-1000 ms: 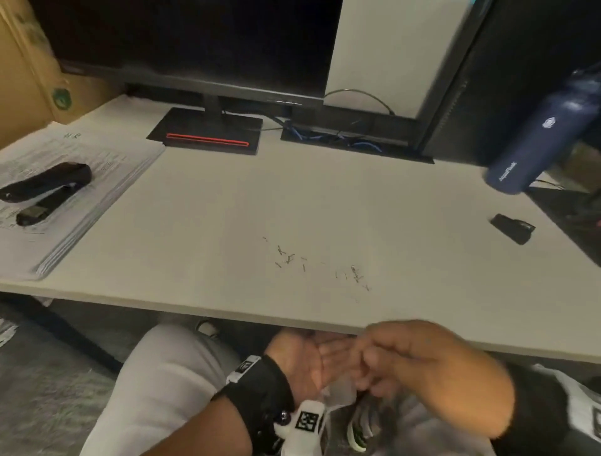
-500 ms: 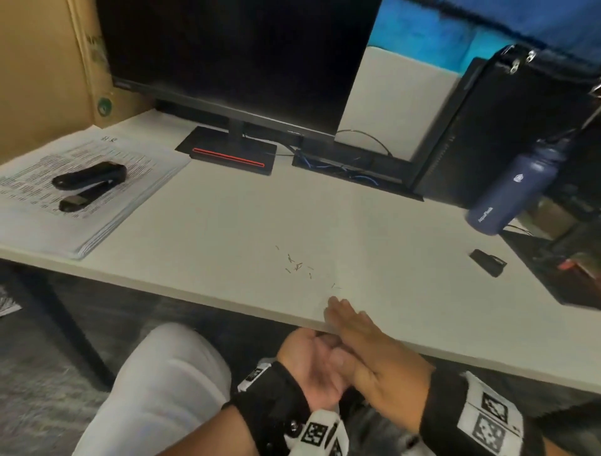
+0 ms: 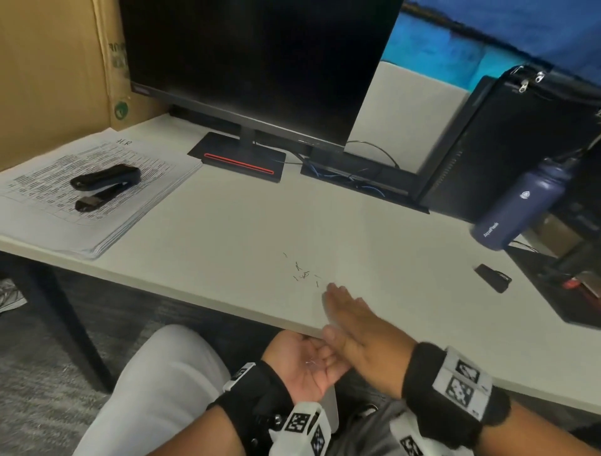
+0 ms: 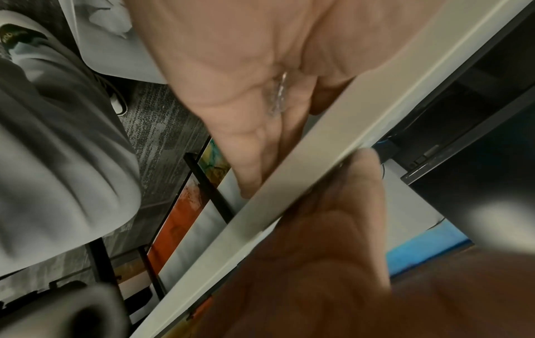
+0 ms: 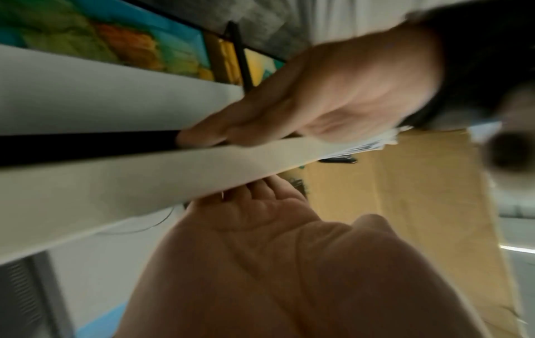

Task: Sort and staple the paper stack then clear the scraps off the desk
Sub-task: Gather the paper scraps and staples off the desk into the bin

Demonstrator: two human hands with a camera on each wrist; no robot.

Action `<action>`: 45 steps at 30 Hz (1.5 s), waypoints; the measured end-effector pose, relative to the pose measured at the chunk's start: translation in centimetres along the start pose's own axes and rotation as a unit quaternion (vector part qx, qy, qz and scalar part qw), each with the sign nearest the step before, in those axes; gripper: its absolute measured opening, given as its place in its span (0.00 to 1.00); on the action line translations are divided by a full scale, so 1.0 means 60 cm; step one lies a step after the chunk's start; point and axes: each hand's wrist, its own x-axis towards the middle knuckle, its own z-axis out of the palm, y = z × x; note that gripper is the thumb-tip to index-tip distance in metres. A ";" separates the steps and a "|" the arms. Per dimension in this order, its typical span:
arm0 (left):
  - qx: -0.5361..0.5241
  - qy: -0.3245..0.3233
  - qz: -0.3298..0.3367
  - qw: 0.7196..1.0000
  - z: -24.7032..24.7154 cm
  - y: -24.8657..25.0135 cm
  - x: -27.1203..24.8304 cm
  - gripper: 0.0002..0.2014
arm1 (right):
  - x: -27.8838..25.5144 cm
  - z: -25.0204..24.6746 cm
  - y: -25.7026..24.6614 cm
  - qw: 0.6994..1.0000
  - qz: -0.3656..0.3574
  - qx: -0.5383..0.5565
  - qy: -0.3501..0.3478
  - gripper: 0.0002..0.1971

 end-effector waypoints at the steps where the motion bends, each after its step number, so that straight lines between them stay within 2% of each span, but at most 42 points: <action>1: -0.001 -0.004 0.006 1.000 -0.006 0.002 0.000 0.24 | -0.019 0.010 -0.014 1.000 -0.030 -0.005 0.001 0.51; 3: -0.012 0.002 0.011 1.000 -0.011 0.007 -0.004 0.25 | -0.031 0.032 -0.025 0.997 -0.067 0.040 -0.011 0.47; 4: -0.023 0.007 0.012 1.000 -0.010 0.012 -0.006 0.26 | -0.030 0.034 -0.024 0.992 -0.066 0.104 -0.018 0.43; 6: -0.023 0.007 0.009 1.000 -0.007 0.019 -0.008 0.27 | -0.017 0.010 -0.020 0.976 -0.019 0.217 -0.011 0.36; 9: -0.014 0.019 -0.005 1.000 -0.010 0.028 -0.011 0.30 | 0.021 -0.044 -0.005 0.989 0.036 0.141 0.009 0.42; 12: -0.019 0.022 -0.005 1.000 -0.013 0.040 -0.018 0.31 | 0.068 -0.081 -0.008 0.995 0.057 0.079 -0.014 0.43; 14: -0.028 0.014 0.006 0.999 -0.017 0.044 -0.022 0.30 | 0.086 -0.078 -0.026 0.996 0.057 0.058 -0.047 0.43; 17: -0.023 0.008 0.022 0.999 -0.029 0.045 -0.023 0.27 | 0.069 -0.050 -0.041 0.995 0.031 0.035 -0.093 0.56; 19: -0.009 0.000 0.022 1.000 -0.035 0.043 -0.022 0.24 | 0.035 -0.022 -0.040 0.994 -0.012 0.017 -0.110 0.60; 20: 0.001 0.003 0.016 1.000 -0.034 0.042 -0.023 0.23 | 0.035 0.005 -0.034 0.990 -0.021 0.029 -0.134 0.58; 22: 0.020 0.010 0.007 1.000 -0.040 0.041 -0.023 0.20 | 0.032 0.044 -0.040 0.972 -0.015 0.171 -0.160 0.47; 23: 0.023 0.013 0.011 1.000 -0.045 0.041 -0.022 0.19 | 0.035 0.052 -0.039 0.962 0.004 0.227 -0.153 0.39; 24: 0.019 0.010 0.017 1.000 -0.045 0.042 -0.025 0.20 | 0.040 0.046 -0.035 0.965 0.016 0.229 -0.125 0.34; 27: -0.001 -0.009 0.006 1.000 -0.043 0.045 -0.033 0.26 | 0.053 -0.030 -0.070 0.993 0.007 0.085 -0.080 0.42; 29: 0.003 -0.005 -0.001 1.000 -0.043 0.051 -0.035 0.29 | 0.081 -0.077 -0.072 0.998 0.009 0.024 -0.065 0.51; 31: 0.002 -0.005 -0.001 1.000 -0.041 0.055 -0.038 0.29 | 0.119 -0.090 -0.082 0.996 0.033 -0.007 -0.080 0.55; 33: 0.004 -0.003 -0.004 1.000 -0.041 0.057 -0.040 0.29 | 0.135 -0.073 -0.082 0.994 0.053 -0.022 -0.097 0.53; 35: -0.006 -0.007 -0.004 1.000 -0.044 0.057 -0.039 0.27 | 0.120 -0.063 -0.086 0.993 0.044 -0.024 -0.103 0.48; 39: -0.020 -0.003 -0.006 1.000 -0.060 0.063 -0.033 0.22 | 0.037 -0.010 -0.110 0.987 -0.037 -0.044 -0.150 0.52; 42: -0.018 -0.011 -0.020 1.000 -0.061 0.073 -0.038 0.18 | 0.003 -0.008 -0.122 0.984 -0.072 -0.015 -0.164 0.47; 45: -0.011 -0.023 0.017 1.000 -0.048 0.075 -0.049 0.21 | 0.032 -0.047 -0.120 0.991 -0.031 -0.006 -0.127 0.41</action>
